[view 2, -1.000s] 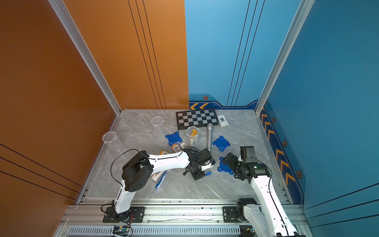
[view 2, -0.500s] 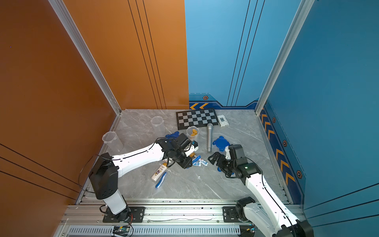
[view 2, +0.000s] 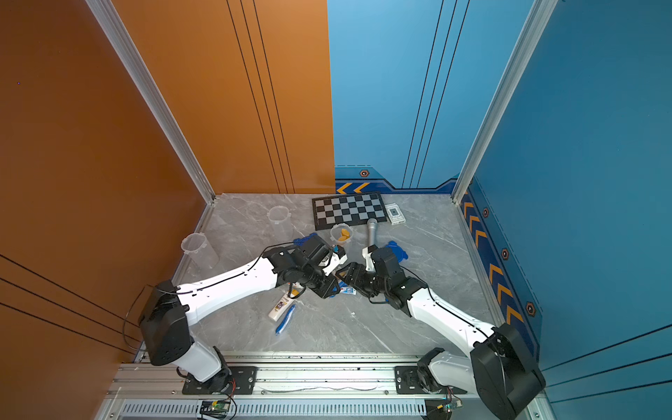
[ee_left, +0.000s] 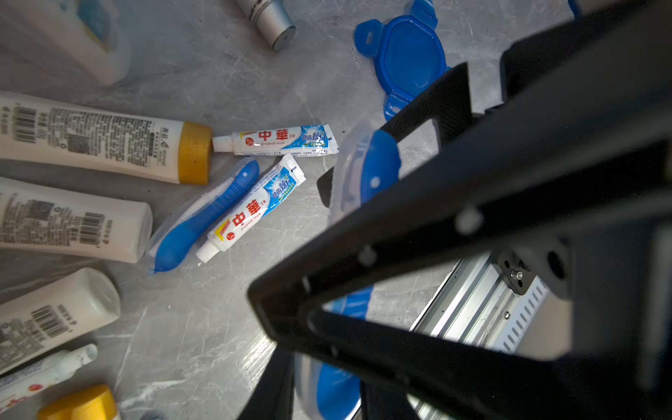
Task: Pack away toiletry kits
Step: Pick up the toiletry item from the center of the board, then place the toiletry item into the container.
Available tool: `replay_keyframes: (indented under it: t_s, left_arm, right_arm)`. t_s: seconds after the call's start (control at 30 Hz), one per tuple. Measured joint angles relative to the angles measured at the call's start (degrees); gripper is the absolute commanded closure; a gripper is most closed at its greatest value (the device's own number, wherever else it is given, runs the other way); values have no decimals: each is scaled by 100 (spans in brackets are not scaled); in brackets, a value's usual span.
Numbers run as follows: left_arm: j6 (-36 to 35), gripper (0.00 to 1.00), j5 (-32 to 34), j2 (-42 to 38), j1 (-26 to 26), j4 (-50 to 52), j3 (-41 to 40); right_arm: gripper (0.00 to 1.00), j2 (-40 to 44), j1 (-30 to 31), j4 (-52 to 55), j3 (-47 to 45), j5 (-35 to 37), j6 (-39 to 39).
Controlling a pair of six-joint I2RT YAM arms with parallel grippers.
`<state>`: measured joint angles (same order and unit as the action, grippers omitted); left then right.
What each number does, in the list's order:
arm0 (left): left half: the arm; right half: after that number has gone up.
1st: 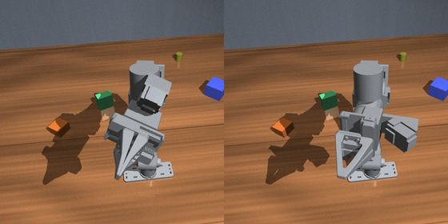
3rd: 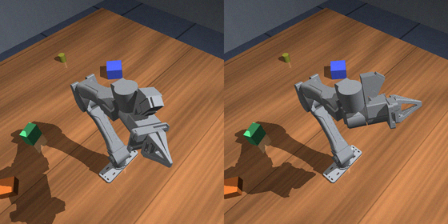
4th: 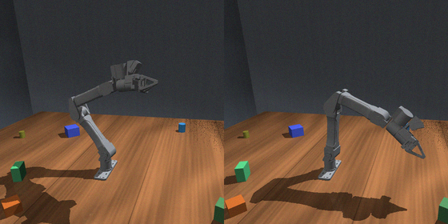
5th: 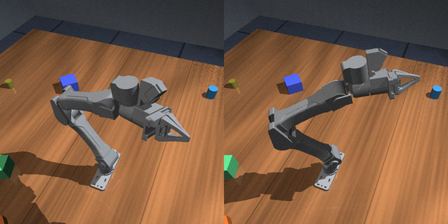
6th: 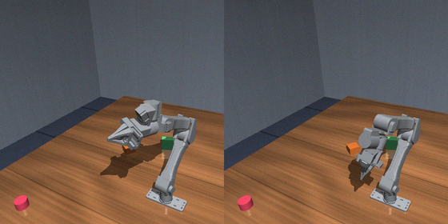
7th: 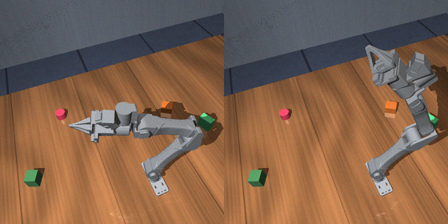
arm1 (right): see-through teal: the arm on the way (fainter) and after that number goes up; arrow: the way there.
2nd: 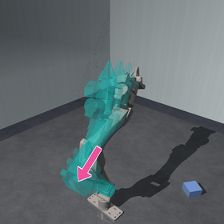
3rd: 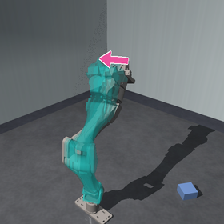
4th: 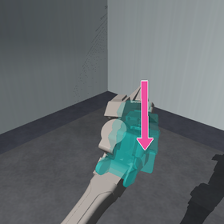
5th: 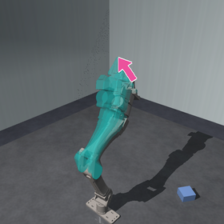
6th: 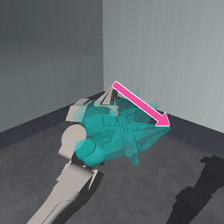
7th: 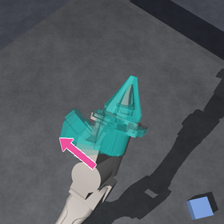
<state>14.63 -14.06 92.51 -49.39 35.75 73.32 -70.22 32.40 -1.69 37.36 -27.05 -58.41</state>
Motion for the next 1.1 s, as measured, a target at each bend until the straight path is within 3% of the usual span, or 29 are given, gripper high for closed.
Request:
replay_keyframes:
  t_s: [0.23, 0.33, 0.4, 0.53, 0.7, 0.9, 1.1]
  left_arm:
    - [68, 89, -17, -42, 101, -87, -98]
    - [90, 78, -26, -118, 168, -177, -186]
    - [103, 64, -50, -221, 240, -245, -249]
    - [205, 50, -68, -490, 481, -319, -457]
    - [372, 30, 146, -1062, 953, -328, -1029]
    - [483, 28, 470, -1215, 1182, -107, -1338]
    - [605, 28, 597, -1250, 1182, -59, -1340]
  right_arm:
    - [82, -271, 153, -249, 120, 4, -109]
    - [89, -358, 168, -107, 330, 4, -11]
    - [94, -463, 175, 175, 608, 9, 192]
    - [96, -713, 131, 955, 1436, 173, 778]
    - [98, -1241, 26, 2057, 3001, 1032, 1832]
    - [100, -2435, -22, 2509, 4872, 2194, 2815]
    - [100, -3600, 26, 2638, 5914, 2997, 3370]
